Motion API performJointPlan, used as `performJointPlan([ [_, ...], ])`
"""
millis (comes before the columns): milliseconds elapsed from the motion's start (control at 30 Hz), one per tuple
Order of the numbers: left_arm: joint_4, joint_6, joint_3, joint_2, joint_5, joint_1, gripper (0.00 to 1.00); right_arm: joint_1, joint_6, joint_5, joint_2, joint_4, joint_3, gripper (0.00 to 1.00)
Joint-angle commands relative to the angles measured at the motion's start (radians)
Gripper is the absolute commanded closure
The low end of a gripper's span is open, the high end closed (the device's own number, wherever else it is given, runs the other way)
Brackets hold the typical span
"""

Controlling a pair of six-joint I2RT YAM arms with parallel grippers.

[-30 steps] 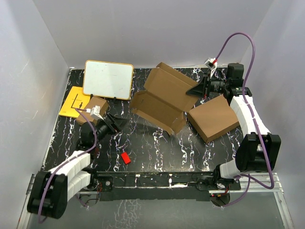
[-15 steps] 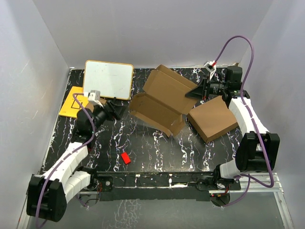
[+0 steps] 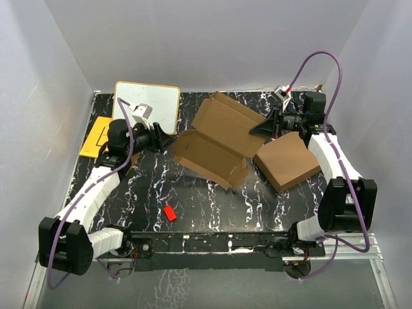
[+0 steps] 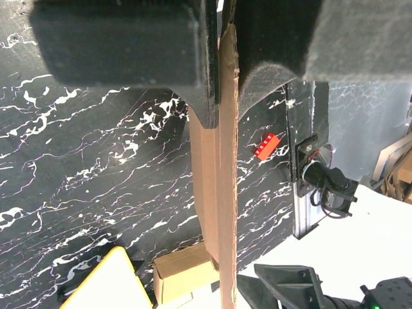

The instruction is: Fold the paper box

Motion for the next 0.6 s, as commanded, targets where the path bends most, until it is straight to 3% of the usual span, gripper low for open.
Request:
performJointPlan([
  [0,-0.088,0.069,0.102,0.018,0.041,-0.012,0.54,-0.005,-0.022,-0.045,-0.038,0.067,0.002,0.92],
  [133,0.022,-0.034,0.043,0.023,0.046,-0.021,0.53,-0.005,-0.023,-0.051,-0.039,0.067,0.0,0.92],
  [567,0.085,-0.005,-0.002,0.07,-0.057,-0.082,0.54,-0.005,-0.034,-0.08,-0.027,0.069,-0.01,0.92],
])
